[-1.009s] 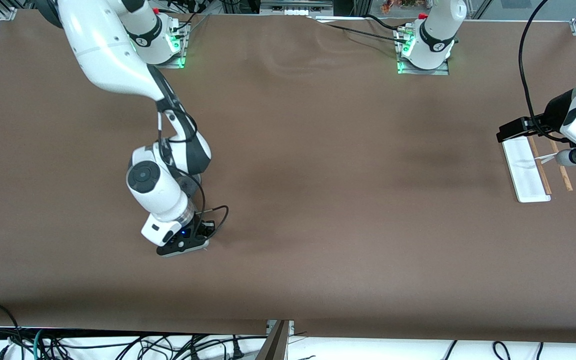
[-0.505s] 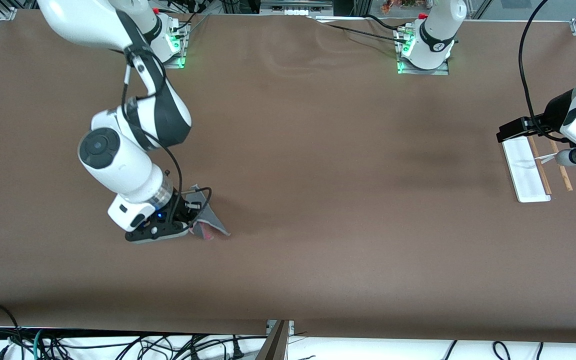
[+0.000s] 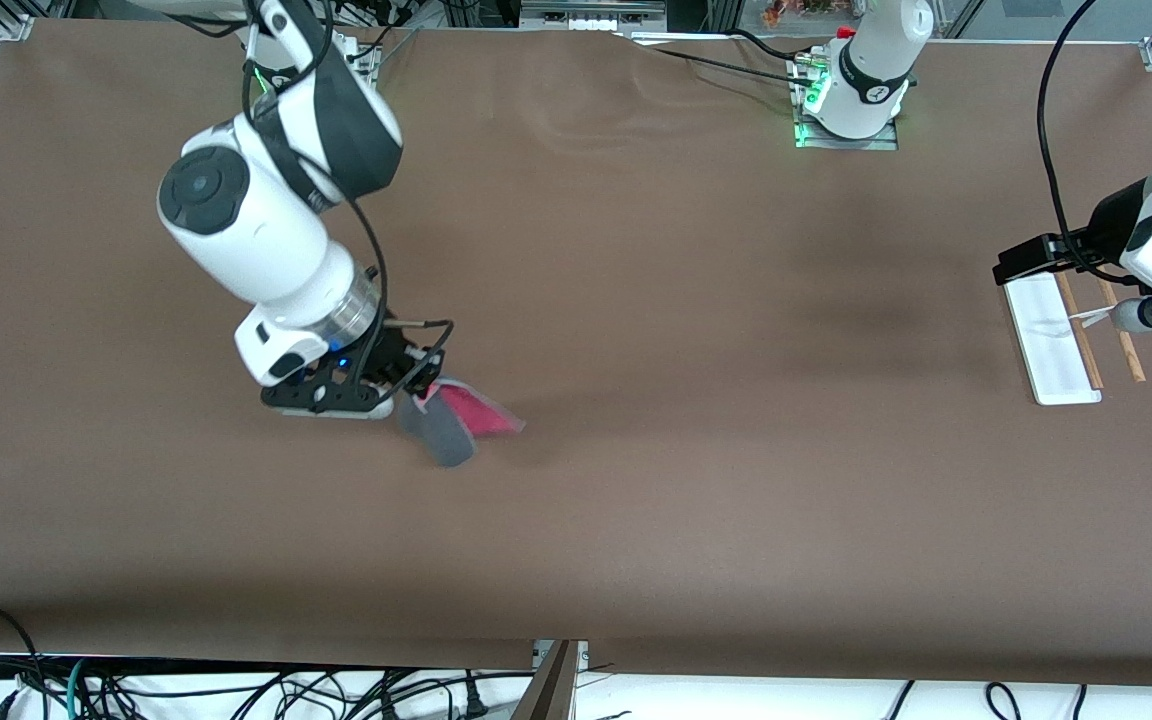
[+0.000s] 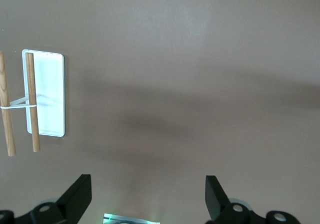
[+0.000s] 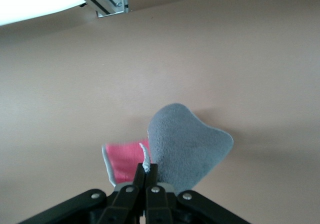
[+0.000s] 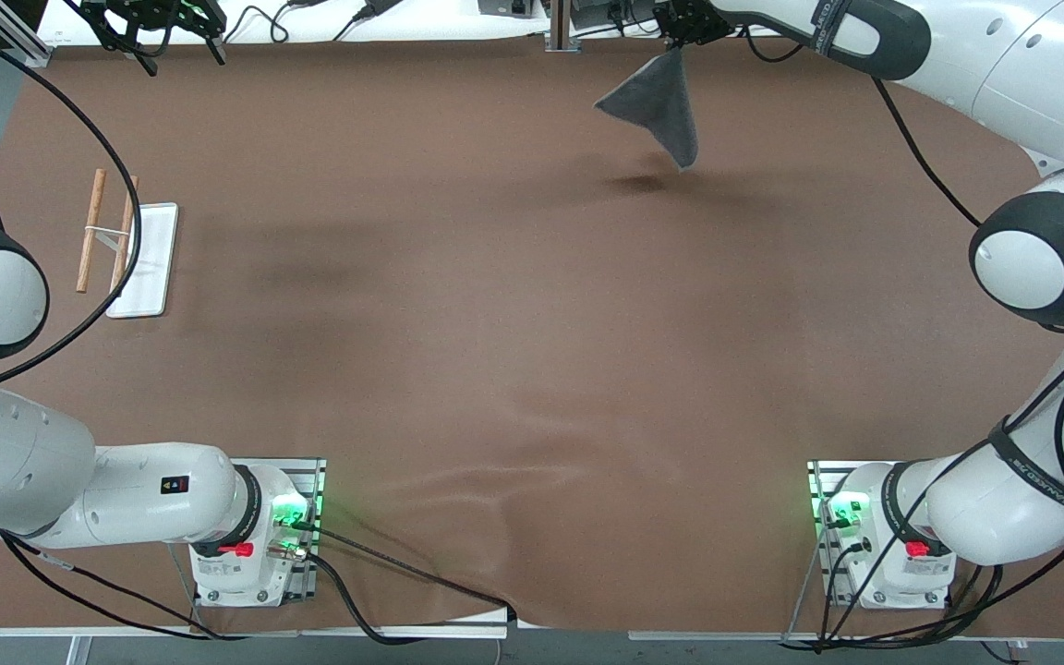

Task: Pass towel and hang on rack
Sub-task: 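Lift the towel with the right gripper toward the table middle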

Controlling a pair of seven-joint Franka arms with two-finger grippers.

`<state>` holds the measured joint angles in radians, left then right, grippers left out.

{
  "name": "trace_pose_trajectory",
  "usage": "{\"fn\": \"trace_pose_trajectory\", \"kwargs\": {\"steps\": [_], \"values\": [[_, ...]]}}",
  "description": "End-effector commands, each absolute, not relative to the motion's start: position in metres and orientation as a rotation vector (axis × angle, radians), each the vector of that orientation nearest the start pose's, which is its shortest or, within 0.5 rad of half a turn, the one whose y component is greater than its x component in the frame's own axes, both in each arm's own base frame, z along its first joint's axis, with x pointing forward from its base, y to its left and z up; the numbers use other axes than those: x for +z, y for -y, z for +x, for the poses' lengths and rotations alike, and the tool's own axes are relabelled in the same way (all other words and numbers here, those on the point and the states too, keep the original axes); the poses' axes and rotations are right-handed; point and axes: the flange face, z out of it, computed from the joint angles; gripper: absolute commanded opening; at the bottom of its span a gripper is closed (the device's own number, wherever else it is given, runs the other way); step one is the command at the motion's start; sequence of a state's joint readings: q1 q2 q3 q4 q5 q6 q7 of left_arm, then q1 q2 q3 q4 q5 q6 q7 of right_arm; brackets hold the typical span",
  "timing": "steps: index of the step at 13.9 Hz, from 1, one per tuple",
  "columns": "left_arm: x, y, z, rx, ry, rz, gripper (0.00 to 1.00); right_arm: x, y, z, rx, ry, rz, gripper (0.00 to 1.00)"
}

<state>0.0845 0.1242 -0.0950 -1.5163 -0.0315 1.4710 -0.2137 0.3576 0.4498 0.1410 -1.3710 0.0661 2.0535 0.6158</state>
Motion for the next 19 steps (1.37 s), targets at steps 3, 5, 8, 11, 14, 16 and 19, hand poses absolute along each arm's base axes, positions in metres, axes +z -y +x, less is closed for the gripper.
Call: {"fn": "trace_pose_trajectory", "kwargs": {"steps": [3,5,8,11,14,16,19], "values": [[0.576,0.006,0.571,0.280,0.299,-3.157,1.00,0.494,-0.399,0.589,-0.136,-0.368,-2.869,0.00],[0.577,0.006,0.571,0.276,0.299,-3.159,1.00,0.493,-0.425,0.572,-0.132,-0.433,-2.871,0.00],[0.577,0.005,0.572,0.274,0.302,-3.161,1.00,0.493,-0.451,0.551,-0.138,-0.451,-2.878,0.00],[0.576,0.000,0.574,0.269,0.317,-3.164,1.00,0.512,-0.471,0.538,-0.149,-0.516,-2.829,0.00],[0.575,-0.001,0.577,0.265,0.322,-3.164,1.00,0.518,-0.487,0.525,-0.145,-0.493,-2.820,0.00],[0.570,-0.002,0.584,0.275,0.325,-3.166,1.00,0.516,-0.497,0.518,-0.139,-0.512,-2.809,0.00],[0.563,0.014,0.593,0.238,0.279,-3.167,1.00,0.524,-0.501,0.516,-0.145,-0.514,-2.792,0.00]]}}
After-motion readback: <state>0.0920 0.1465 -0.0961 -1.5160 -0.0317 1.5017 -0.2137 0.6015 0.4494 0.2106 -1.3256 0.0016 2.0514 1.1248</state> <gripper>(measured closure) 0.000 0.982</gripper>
